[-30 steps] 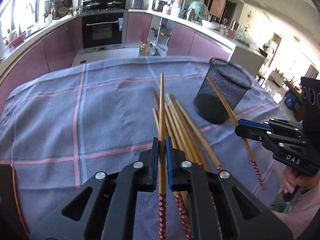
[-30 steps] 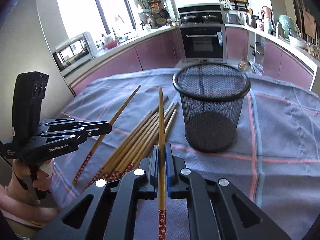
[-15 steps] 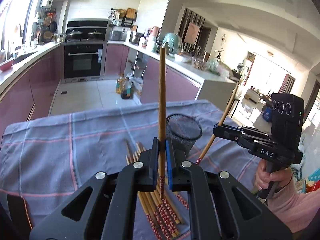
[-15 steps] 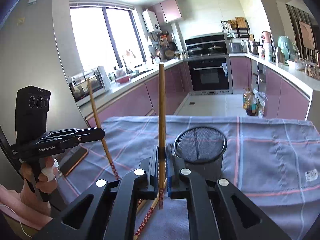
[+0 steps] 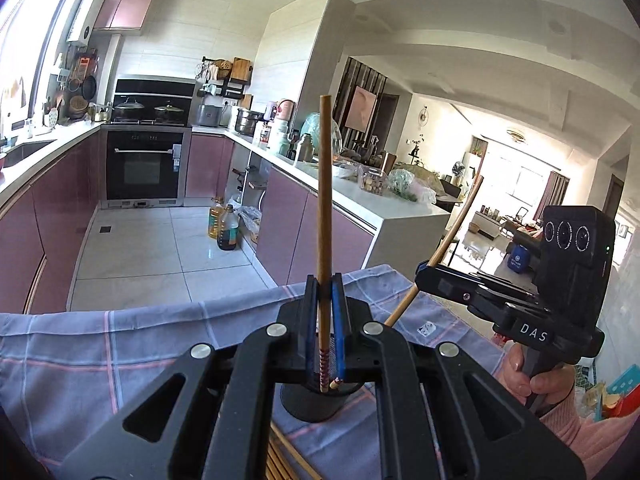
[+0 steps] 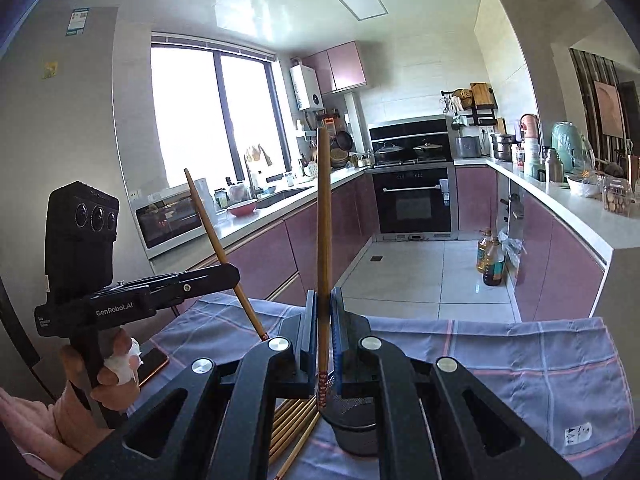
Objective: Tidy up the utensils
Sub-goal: 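Lower the left tool's chopstick into the mesh cup and open while the right tool does likewise, then move the left tool back to the chopstick pile and grasp one while the right tool grasps another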
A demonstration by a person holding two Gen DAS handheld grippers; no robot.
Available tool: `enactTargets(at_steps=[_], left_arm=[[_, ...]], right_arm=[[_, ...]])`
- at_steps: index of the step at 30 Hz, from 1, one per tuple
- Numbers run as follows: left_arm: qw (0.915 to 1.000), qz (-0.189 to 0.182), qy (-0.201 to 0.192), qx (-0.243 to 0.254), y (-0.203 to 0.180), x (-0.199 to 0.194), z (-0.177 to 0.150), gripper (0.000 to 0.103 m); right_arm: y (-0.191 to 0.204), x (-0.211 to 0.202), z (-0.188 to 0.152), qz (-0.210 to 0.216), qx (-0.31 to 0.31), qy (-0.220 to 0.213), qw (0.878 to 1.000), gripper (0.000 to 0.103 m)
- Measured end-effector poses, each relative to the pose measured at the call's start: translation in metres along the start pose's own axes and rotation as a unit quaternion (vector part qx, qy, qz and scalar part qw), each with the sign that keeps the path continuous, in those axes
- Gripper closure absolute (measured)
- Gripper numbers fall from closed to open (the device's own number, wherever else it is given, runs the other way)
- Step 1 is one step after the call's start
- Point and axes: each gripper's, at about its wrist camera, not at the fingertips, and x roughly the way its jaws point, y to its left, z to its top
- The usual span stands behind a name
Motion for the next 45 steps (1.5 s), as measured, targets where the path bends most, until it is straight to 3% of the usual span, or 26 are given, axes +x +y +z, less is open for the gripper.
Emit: enactTargets(at_steps=[6, 15, 21, 26, 30, 34, 37, 39, 42, 45], left_arm=[[0.9991, 0.009, 0.039, 0.014, -0.015, 0.042, -0.002, 0.095], [0.9928, 0.017, 0.117, 0.022, -0.014, 0.100, -0.048, 0.095], [0.9904, 0.023, 0.135, 0.021, 0.003, 0.124, -0.064, 0.095], [0.9890, 0.028, 0.143, 0.024, 0.015, 0.132, -0.068, 0.095], [0.9886, 0.031, 0.146, 0.020, 0.016, 0.134, -0.069, 0.088], [0.9903, 0.047, 0.128, 0.023, 0.016, 0.122, -0.072, 0.081], [0.9918, 0.058, 0.111, 0.024, 0.020, 0.104, -0.072, 0.074], [0.9923, 0.070, 0.098, 0.026, 0.023, 0.088, -0.074, 0.069], [0.9925, 0.084, 0.086, 0.021, 0.034, 0.064, -0.079, 0.062], [0.9908, 0.101, 0.088, 0.019, 0.045, 0.046, -0.089, 0.057]], right_arm=[[-0.015, 0.024, -0.009, -0.018, -0.003, 0.033, 0.999, 0.097], [-0.019, 0.054, -0.037, -0.023, -0.004, 0.125, 0.992, 0.097], [-0.020, 0.078, -0.046, -0.025, 0.003, 0.168, 0.985, 0.097], [-0.026, 0.092, -0.048, -0.030, 0.013, 0.174, 0.984, 0.097], [-0.029, 0.099, -0.048, -0.035, 0.025, 0.170, 0.984, 0.096], [-0.031, 0.093, -0.050, -0.042, 0.039, 0.155, 0.986, 0.077], [-0.031, 0.083, -0.051, -0.036, 0.046, 0.144, 0.988, 0.077], [-0.026, 0.070, -0.053, -0.028, 0.043, 0.130, 0.990, 0.076], [-0.012, 0.051, -0.057, -0.005, 0.032, 0.116, 0.993, 0.064], [0.008, 0.037, -0.066, 0.023, 0.010, 0.118, 0.993, 0.063]])
